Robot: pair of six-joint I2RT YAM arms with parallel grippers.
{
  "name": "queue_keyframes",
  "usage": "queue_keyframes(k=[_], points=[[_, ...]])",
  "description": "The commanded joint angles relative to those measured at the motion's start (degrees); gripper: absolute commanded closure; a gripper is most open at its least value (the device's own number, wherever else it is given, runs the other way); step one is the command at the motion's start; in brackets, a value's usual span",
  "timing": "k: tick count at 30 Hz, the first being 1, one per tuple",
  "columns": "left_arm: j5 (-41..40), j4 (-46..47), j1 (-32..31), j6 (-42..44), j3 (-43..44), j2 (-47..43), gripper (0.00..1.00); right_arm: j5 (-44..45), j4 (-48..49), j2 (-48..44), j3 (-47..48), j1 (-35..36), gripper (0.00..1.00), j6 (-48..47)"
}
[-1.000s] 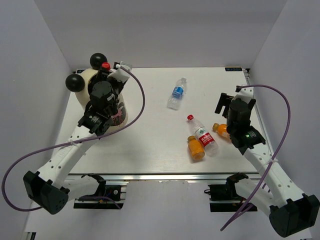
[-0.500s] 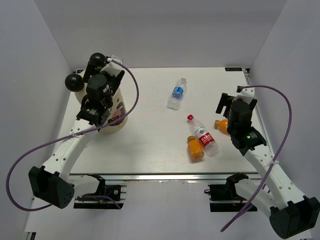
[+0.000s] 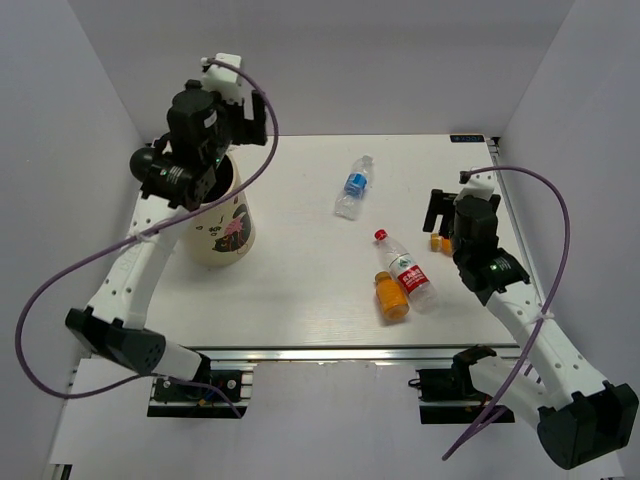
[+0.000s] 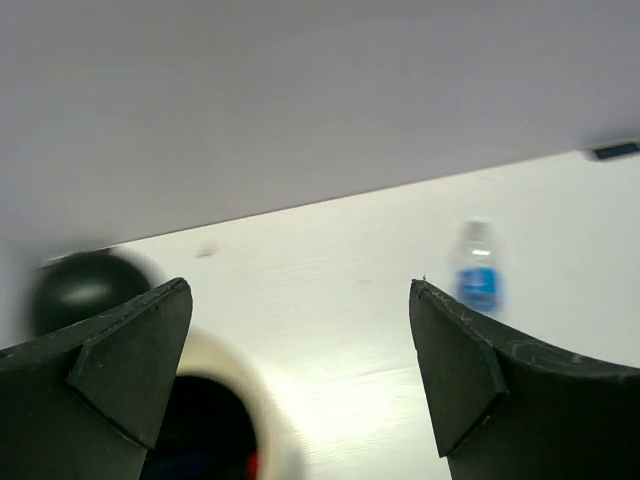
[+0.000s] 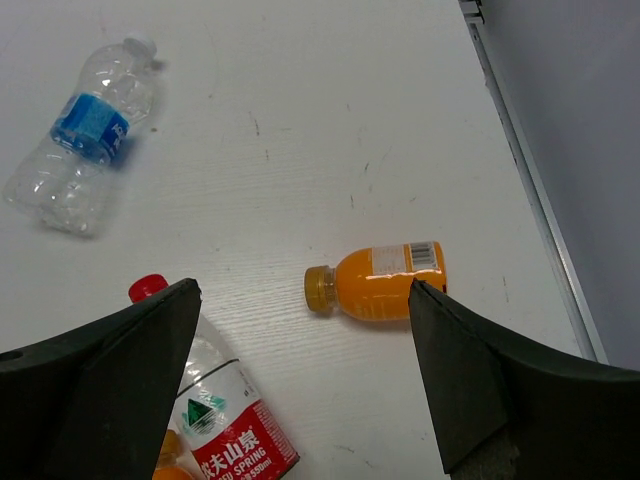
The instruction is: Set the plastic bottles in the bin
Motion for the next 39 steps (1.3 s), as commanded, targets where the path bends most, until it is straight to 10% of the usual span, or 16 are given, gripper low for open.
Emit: queue_keyframes(k=[1, 11, 19, 39], points=[[18.49, -7.40, -2.53, -11.34, 3.87, 7.52, 0.02, -0.64, -2.54, 1.31, 4.40, -0.49, 0.11, 0.83], [22.82, -10.47, -7.99, -9.85, 33.83, 41.88, 0.02, -7.93, -12.21, 8.34, 10.91, -10.51, 0.11, 5.05], [11.59, -1.42, -11.07, -10.02, 39.56, 56.21, 0.02, -7.15, -13.53, 8.79, 11.97, -11.39, 0.11, 4.80], [14.20, 3.95, -12.82, -17.23, 40.54, 69.85, 0.02, -7.85, -12.83, 9.40, 10.74, -11.65, 0.11, 4.62]])
